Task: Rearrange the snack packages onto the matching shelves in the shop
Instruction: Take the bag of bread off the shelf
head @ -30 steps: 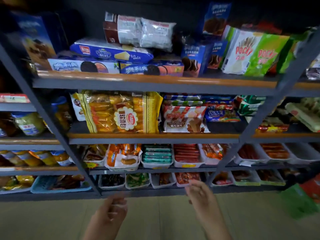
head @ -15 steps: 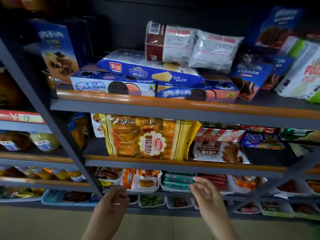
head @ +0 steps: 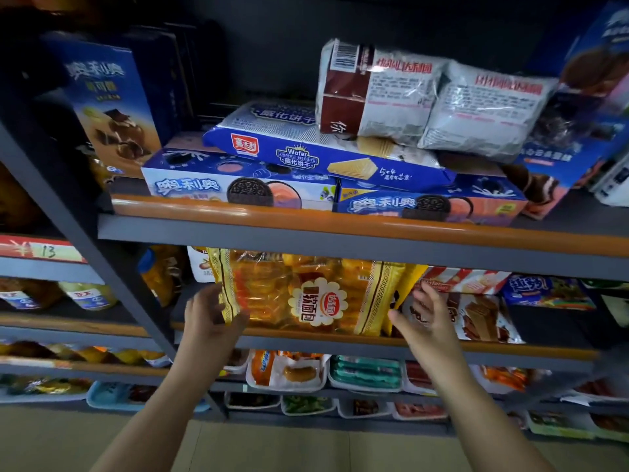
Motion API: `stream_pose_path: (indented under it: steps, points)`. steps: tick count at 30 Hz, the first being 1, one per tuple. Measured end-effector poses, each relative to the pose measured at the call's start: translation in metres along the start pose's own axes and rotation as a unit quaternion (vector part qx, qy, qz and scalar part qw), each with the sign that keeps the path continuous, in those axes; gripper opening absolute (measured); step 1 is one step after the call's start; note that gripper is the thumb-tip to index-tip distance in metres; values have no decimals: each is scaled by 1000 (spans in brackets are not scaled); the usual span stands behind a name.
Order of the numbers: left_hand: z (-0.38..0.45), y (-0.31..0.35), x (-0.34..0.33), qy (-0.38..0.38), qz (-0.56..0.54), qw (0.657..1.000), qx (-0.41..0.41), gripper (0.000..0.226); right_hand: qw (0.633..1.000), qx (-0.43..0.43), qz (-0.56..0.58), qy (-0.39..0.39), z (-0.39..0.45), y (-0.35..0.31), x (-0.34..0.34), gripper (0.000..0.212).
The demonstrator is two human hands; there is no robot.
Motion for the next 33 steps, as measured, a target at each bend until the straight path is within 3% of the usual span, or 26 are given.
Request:
stream_pose_path:
  steps: [3, 6, 10, 11, 13, 15, 19, 22, 24, 28, 33]
  points:
    - [26, 1, 1, 4, 27, 999, 23, 84, 1000, -14, -24, -8, 22, -14, -1, 96]
    - [50, 2, 0, -18, -13, 999, 42, 98, 998, -30, -51, -26, 37, -24, 0, 108]
    - [63, 0, -1, -19, -117, 990, 73, 105, 995, -55, -65, -57, 44, -30, -3, 98]
    - [66, -3, -1, -7, -121, 989, 79, 107, 994, -58, -66, -61, 44, -31, -3, 88]
    - [66, -7, 0, 9, -133, 987, 94, 111, 993, -55, -78, -71, 43, -31, -2, 47]
    - [62, -9, 4, 0, -132, 986, 106, 112, 991, -60, -90, -82, 41, -27, -1, 42]
    - [50, -15, 11, -27, -119, 987, 104, 97, 993, -20, -48, -109, 36, -21, 1, 70]
    - [38, -9, 13, -3, -133, 987, 93, 78, 993, 17, -7, -120, 29, -18, -2, 51]
    - [27, -2, 15, 17, -164, 984, 67, 61, 993, 37, 7, -112, 20, -19, -4, 52]
    - [4, 17, 24, 46, -150, 988, -3, 48, 992, 51, 63, -96, 0, -18, 8, 52]
    - [-15, 27, 25, 19, -176, 984, 14, 60, 994, 44, 72, -66, -30, -5, 34, 48]
Point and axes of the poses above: each hand's wrist, its own z-axis towards the middle knuckle, its own x-axis out of the back of the hand, y = z × x, the point moved 1 cm from there along z, towards the middle knuckle, and after that the axes turned 12 degrees about -x, right-handed, at the moved point
